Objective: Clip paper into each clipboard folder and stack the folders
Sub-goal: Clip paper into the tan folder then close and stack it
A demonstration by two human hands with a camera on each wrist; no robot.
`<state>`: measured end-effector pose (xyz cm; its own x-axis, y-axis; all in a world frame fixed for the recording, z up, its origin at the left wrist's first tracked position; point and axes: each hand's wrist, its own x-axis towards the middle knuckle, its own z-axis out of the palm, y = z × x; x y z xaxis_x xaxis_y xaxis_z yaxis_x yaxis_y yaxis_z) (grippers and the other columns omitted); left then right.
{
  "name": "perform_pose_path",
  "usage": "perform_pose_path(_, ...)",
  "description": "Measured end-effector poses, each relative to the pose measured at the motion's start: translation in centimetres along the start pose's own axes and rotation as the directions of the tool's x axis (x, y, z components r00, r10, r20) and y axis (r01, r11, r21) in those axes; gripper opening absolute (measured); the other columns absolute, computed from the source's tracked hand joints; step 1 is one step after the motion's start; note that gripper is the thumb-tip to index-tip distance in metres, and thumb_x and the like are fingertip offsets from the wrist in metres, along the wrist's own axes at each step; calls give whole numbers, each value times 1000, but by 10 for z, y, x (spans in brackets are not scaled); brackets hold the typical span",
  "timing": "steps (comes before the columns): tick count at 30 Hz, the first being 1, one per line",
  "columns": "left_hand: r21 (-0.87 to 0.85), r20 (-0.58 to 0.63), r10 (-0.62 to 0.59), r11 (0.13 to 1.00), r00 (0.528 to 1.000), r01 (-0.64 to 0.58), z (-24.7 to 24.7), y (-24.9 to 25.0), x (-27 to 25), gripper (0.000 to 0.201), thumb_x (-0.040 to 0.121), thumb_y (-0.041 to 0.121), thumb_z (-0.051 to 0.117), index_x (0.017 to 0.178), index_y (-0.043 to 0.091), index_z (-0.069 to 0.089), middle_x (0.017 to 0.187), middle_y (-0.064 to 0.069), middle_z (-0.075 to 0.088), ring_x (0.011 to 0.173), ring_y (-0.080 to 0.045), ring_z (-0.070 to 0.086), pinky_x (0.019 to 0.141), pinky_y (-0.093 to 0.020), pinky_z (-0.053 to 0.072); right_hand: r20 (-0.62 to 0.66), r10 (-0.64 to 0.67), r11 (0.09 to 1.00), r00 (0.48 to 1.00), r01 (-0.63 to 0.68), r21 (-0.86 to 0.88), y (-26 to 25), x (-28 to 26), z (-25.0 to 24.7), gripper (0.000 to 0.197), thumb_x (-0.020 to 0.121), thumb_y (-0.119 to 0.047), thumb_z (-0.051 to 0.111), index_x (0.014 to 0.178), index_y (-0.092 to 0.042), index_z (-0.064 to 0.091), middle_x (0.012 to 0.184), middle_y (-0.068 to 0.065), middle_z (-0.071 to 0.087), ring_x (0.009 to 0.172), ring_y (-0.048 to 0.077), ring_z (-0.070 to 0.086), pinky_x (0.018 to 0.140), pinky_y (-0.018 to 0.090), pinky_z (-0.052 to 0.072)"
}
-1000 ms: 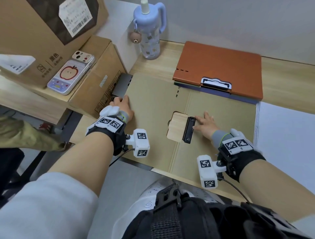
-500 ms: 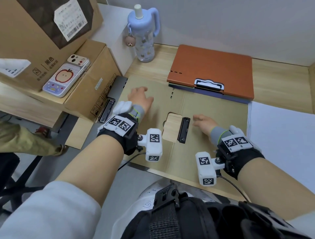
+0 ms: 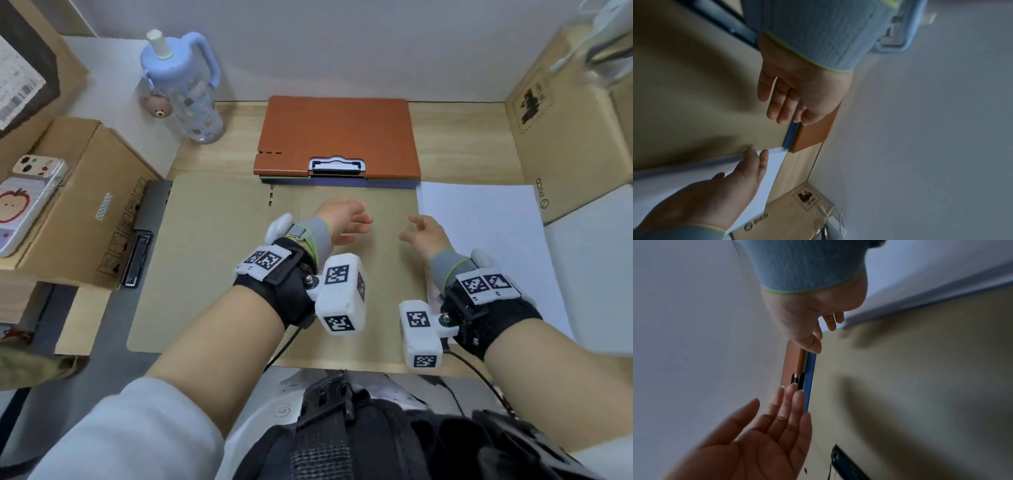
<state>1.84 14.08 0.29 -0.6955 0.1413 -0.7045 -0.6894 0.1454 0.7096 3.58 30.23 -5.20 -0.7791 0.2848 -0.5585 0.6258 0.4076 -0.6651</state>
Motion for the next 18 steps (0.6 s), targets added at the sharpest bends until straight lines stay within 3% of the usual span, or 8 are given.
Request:
perform_pose_path(4, -77, 61, -93, 992, 994, 98, 35, -2, 9, 15, 99, 22, 41, 110, 15, 48, 80, 3, 58, 54, -4, 62, 58, -23, 40, -116, 61, 998, 991, -60, 13, 23, 7, -32, 52, 88, -14, 58, 138, -17, 44, 149, 8, 32, 133, 30, 40, 110, 42, 34)
perform_pose_path(8, -104, 83, -155, 981, 984, 164, 72, -5, 16, 24, 99, 18, 42, 118, 10, 54, 92, -5, 58, 66, -13, 54, 58, -27, 42, -215, 147, 989, 966, -147, 15, 50, 13, -67, 55, 86, -17, 60, 139, -18, 44, 151, 5, 28, 134, 30, 39, 112, 43, 32)
perform_pose_path(10, -96, 113, -188, 975, 976, 199, 88, -7, 20, 19, 99, 16, 41, 92, 7, 55, 84, -6, 56, 64, -14, 51, 60, -27, 41, -255, 196, 980, 947, -197, 21, 63, 16, -85, 57, 86, -19, 61, 140, -19, 42, 152, 5, 26, 136, 31, 36, 112, 44, 31)
perform_pose_path(12, -115, 127, -223, 964, 966, 238, 99, -12, 24, 27, 99, 17, 41, 73, 13, 46, 71, -3, 47, 60, -15, 43, 58, -26, 36, -291, 231, 972, 928, -233, 28, 72, 17, -98, 58, 86, -20, 60, 140, -20, 42, 153, 5, 25, 136, 31, 35, 112, 45, 32)
perform_pose_path(15, -118, 119, -267, 953, 956, 280, 116, -16, 29, 26, 97, 22, 46, 72, 17, 40, 68, 0, 38, 58, -15, 34, 57, -27, 31, -327, 298, 954, 897, -287, 83, 89, 19, -120, 59, 84, -21, 60, 141, -19, 42, 151, 6, 29, 136, 30, 37, 112, 44, 33)
perform_pose_path(18, -66, 69, -313, 946, 947, 317, 123, -18, 35, 28, 96, 25, 49, 70, 16, 42, 67, 1, 37, 58, -16, 35, 64, -30, 34, -336, 323, 946, 884, -306, 104, 99, 20, -129, 60, 85, -19, 60, 142, -18, 41, 151, 7, 29, 137, 30, 34, 112, 43, 32)
